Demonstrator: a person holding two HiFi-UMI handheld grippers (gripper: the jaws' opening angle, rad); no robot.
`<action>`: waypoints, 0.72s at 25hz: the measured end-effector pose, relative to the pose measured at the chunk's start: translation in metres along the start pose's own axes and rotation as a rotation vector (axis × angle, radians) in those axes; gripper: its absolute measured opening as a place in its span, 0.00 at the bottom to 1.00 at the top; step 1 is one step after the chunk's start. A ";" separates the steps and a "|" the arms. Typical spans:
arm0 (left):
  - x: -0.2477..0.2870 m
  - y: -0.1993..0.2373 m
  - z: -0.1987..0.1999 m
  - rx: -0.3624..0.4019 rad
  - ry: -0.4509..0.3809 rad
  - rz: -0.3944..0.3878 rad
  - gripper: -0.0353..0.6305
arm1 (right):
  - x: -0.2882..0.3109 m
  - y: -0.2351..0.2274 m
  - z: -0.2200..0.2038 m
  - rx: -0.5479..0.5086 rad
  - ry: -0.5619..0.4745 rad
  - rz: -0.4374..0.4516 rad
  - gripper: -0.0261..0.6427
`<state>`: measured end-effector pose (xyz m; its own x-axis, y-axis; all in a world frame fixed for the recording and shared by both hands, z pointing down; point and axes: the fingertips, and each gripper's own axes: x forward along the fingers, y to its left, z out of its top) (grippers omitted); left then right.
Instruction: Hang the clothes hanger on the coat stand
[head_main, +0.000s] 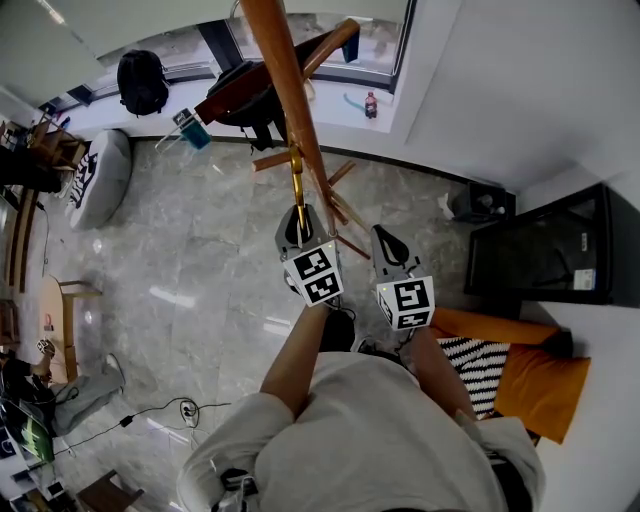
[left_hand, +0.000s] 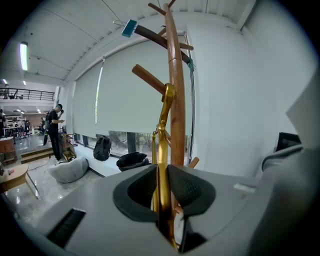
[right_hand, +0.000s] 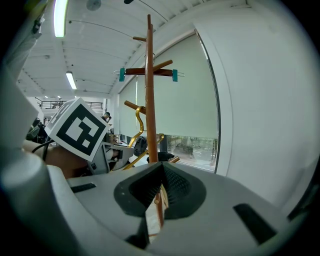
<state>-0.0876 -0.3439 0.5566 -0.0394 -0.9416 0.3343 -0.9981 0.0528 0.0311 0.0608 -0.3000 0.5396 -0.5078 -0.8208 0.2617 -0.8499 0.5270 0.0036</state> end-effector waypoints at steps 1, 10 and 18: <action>-0.001 0.000 0.001 -0.003 -0.007 -0.003 0.15 | -0.001 0.001 0.000 -0.001 -0.002 0.000 0.05; -0.016 -0.004 0.021 -0.059 -0.139 -0.059 0.19 | -0.011 0.005 0.002 -0.003 -0.013 -0.005 0.05; -0.028 -0.006 0.040 -0.026 -0.203 -0.085 0.19 | -0.021 0.007 0.004 -0.012 -0.023 -0.009 0.05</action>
<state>-0.0822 -0.3316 0.5093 0.0339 -0.9906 0.1328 -0.9968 -0.0240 0.0759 0.0650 -0.2800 0.5299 -0.5033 -0.8302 0.2397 -0.8528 0.5220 0.0172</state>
